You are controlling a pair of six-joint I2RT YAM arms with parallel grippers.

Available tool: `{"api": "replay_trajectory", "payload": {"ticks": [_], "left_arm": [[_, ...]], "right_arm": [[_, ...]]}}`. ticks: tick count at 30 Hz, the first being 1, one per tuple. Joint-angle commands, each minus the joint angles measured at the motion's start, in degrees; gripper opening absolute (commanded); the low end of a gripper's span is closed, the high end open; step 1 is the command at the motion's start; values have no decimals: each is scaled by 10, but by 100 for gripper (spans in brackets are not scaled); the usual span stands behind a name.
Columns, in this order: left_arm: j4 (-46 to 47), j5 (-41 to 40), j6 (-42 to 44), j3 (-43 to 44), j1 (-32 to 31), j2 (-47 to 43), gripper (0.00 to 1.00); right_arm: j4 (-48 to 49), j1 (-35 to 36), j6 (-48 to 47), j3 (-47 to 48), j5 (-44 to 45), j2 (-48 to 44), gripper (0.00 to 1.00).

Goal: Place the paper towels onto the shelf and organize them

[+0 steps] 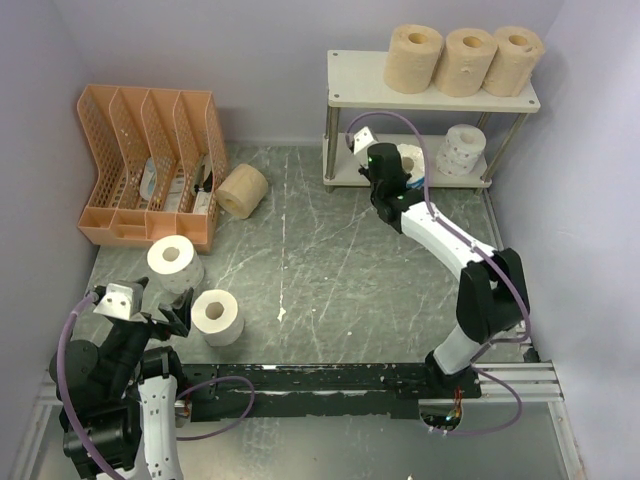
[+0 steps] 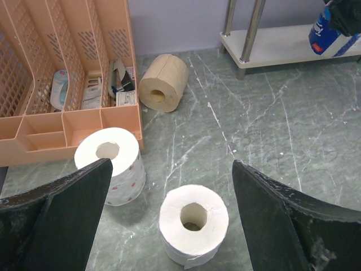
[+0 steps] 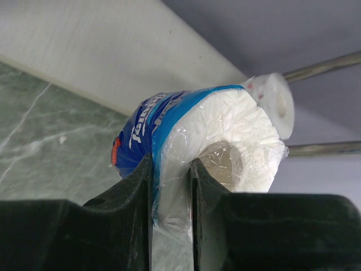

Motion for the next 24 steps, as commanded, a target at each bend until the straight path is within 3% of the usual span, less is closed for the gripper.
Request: {"api": "replay_trajectory", "payload": {"ticks": [1, 18, 19, 22, 24], "left_arm": [[10, 11, 6, 1, 3, -6, 99], [13, -7, -2, -1, 0, 5, 99], [13, -6, -2, -1, 0, 6, 99], [14, -10, -4, -1, 0, 8, 99], [14, -13, -5, -1, 1, 8, 99]], "right_arm": [[138, -21, -102, 12, -2, 46, 0], [232, -133, -125, 111, -79, 200, 0], [234, -136, -123, 116, -82, 207, 7], [281, -143, -122, 110, -78, 217, 45], [292, -149, -111, 114, -85, 222, 63]]}}
